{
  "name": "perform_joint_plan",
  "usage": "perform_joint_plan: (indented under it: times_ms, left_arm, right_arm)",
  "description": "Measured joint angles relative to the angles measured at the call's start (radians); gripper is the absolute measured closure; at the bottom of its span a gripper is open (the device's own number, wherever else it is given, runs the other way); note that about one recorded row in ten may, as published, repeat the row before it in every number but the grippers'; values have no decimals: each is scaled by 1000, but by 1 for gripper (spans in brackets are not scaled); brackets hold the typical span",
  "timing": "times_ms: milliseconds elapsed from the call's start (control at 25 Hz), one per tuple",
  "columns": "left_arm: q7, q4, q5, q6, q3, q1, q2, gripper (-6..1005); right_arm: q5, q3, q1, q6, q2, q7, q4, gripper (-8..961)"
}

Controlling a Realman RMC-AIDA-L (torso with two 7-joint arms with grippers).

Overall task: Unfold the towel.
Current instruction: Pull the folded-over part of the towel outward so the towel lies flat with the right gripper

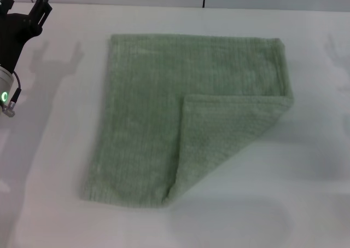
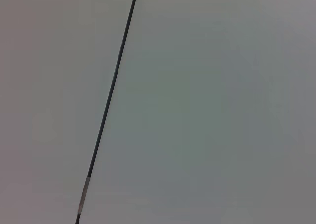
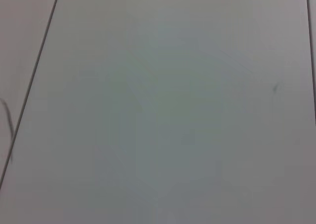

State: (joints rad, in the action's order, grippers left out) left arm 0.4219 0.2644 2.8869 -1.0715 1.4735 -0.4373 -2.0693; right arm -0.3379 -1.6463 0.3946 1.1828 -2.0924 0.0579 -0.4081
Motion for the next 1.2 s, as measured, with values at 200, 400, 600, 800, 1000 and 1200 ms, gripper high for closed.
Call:
perform_joint_plan:
  times_ms: [200,400,600,800,1000,1200]
  left_arm:
    - [0,1,0,0,-1,0,0,151]
    - [0,2,0,0,-14,0,0,152]
    - [0,3,0,-1,-35,0,0,154]
    - [0,6,0,-1,-69,0,0,158]
    - [-1,3,0,3,-96,-12,0,218]
    - [-1,4,0,72,-178,-53,0,383]
  right_arm:
    - [0,-1,0,0,0,0,0,134]
    - [0,-1,0,0,0,0,0,134]
    - [0,-1,0,0,0,0,0,134]
    - [0,-1,0,0,0,0,0,135]
    - [1,-1,0,0,0,0,1,135]
    - [5,-6,1,0,0,0,1,135]
